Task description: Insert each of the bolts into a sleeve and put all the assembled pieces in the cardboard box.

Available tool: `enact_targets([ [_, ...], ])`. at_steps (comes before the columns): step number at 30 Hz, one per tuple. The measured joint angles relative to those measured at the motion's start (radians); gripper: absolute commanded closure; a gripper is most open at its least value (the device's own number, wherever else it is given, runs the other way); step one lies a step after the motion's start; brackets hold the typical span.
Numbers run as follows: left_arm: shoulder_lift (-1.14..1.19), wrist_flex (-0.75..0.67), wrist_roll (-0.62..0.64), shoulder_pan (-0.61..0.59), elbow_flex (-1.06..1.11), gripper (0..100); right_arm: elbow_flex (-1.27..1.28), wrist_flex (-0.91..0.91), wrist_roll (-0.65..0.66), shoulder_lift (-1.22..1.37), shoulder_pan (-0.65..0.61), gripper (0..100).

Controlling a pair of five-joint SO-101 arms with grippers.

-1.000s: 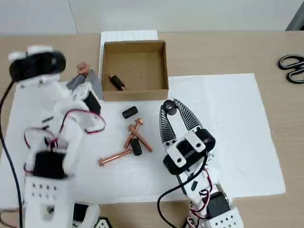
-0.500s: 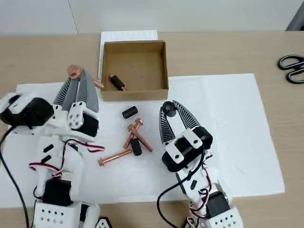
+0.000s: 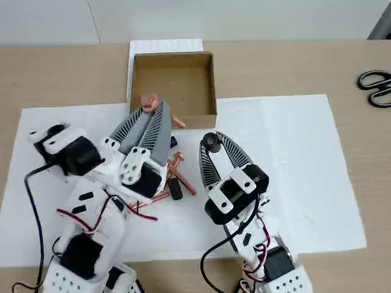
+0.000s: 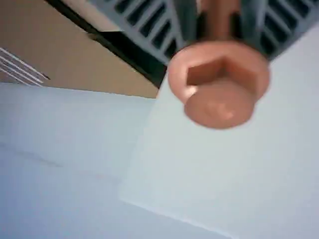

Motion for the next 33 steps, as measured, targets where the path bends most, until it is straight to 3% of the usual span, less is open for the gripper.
enact_targets([
  [11, 0.003, 0.023, 0.000, 0.112, -0.074, 99, 0.000, 0.000, 0.000, 0.000, 0.000, 99.5],
  [16, 0.110, 0.023, -0.017, 0.117, -0.081, 99, 0.000, 0.000, 0.000, 0.000, 0.000, 99.5],
  [23, 0.199, -0.083, -0.126, 0.123, -0.083, 99, 0.000, 0.000, 0.000, 0.000, 0.000, 99.5],
  [33, 0.203, -0.012, -0.130, 0.123, -0.083, 99, 0.000, 0.000, 0.000, 0.000, 0.000, 99.5],
])
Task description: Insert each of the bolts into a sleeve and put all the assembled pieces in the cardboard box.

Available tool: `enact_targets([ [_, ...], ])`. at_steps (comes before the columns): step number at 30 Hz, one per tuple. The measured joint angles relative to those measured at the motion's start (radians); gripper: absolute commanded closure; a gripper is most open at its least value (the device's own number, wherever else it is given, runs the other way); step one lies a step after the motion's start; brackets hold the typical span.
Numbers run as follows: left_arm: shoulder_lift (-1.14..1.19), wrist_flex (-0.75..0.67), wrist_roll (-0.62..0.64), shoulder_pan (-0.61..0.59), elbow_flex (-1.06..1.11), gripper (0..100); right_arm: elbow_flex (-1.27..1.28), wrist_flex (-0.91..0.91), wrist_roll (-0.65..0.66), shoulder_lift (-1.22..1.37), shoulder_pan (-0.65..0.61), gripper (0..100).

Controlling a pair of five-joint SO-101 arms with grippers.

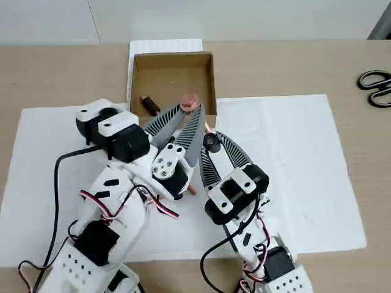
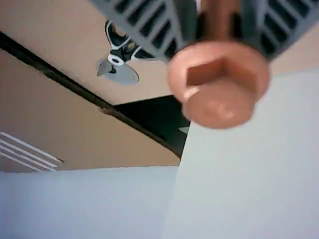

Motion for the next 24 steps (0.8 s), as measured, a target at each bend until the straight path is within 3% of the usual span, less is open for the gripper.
enact_targets([
  [24, 0.000, 0.023, -0.006, 0.038, 0.043, 99, 0.000, 0.000, 0.000, 0.000, 0.002, 99.5],
])
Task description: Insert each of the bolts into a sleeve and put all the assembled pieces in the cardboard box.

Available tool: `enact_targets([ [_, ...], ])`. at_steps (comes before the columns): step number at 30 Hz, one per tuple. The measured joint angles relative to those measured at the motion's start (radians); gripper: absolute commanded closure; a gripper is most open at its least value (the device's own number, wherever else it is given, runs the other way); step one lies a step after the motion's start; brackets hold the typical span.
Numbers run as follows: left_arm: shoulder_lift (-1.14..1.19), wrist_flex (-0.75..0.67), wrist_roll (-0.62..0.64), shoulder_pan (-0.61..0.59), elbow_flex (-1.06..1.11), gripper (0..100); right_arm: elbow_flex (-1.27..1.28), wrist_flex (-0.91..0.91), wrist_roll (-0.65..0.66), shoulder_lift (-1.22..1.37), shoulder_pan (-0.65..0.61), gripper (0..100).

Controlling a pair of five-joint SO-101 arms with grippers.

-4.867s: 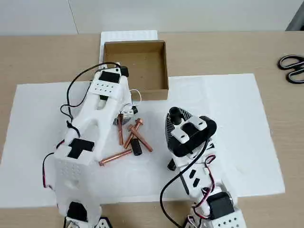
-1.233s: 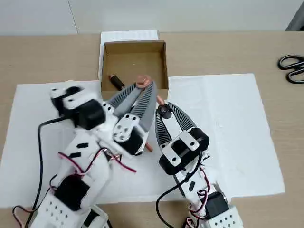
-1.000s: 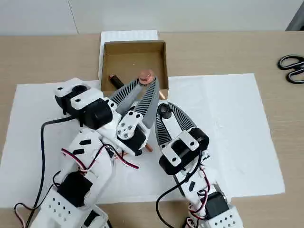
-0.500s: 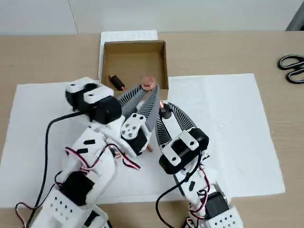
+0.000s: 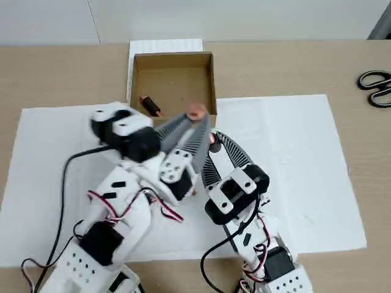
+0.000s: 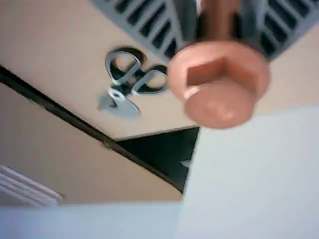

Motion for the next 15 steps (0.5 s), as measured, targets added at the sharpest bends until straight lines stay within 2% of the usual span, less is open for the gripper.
enact_targets([
  [8, 0.000, 0.000, -0.009, 0.017, 0.000, 99, 0.000, 0.000, 0.000, 0.000, 0.005, 99.5],
  [15, 0.000, 0.000, -0.129, 0.021, 0.000, 99, 0.000, 0.000, 0.000, 0.000, 0.003, 99.5],
])
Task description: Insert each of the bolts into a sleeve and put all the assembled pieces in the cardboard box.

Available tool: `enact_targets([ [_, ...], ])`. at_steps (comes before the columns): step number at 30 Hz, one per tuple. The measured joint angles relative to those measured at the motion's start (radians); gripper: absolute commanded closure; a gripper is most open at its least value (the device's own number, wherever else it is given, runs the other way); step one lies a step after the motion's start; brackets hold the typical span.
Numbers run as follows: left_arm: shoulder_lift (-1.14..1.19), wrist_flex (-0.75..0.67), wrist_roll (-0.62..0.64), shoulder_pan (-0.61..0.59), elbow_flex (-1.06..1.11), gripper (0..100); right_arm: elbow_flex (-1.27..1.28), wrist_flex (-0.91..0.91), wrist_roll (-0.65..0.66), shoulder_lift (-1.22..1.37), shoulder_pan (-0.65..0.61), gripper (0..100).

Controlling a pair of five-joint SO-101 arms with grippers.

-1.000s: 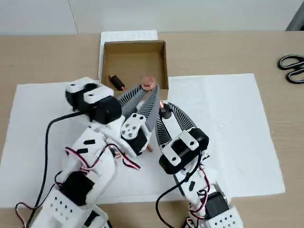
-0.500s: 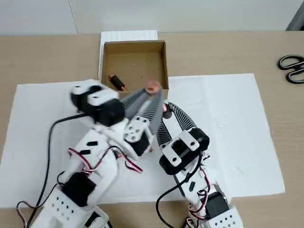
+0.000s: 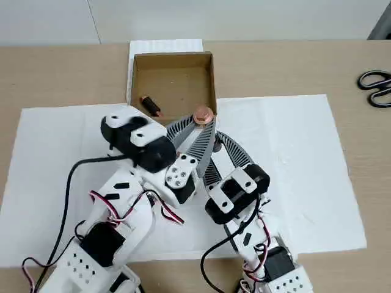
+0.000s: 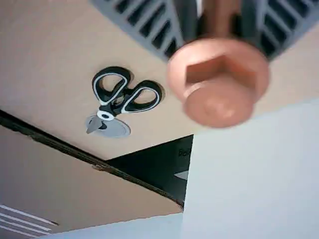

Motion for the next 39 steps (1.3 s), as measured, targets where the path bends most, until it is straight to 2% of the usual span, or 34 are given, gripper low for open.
enact_targets([
  [8, 0.000, 0.005, -0.011, 0.000, 0.000, 99, 0.000, 0.000, 0.000, 0.000, 0.000, 99.5],
  [15, 0.000, 0.107, -0.011, 0.000, 0.000, 99, 0.000, 0.000, 0.000, 0.000, -0.006, 99.5],
  [29, 0.000, 0.109, -0.011, 0.005, 0.084, 99, 0.000, 0.000, 0.000, 0.002, -0.006, 99.5],
  [35, -0.002, 0.143, -0.043, 0.002, 0.081, 77, 0.000, 0.000, 0.002, 0.002, -0.006, 99.5],
  [39, -0.009, 0.203, -0.055, 0.000, 0.072, 74, 0.000, 0.002, 0.002, 0.003, -0.006, 99.5],
])
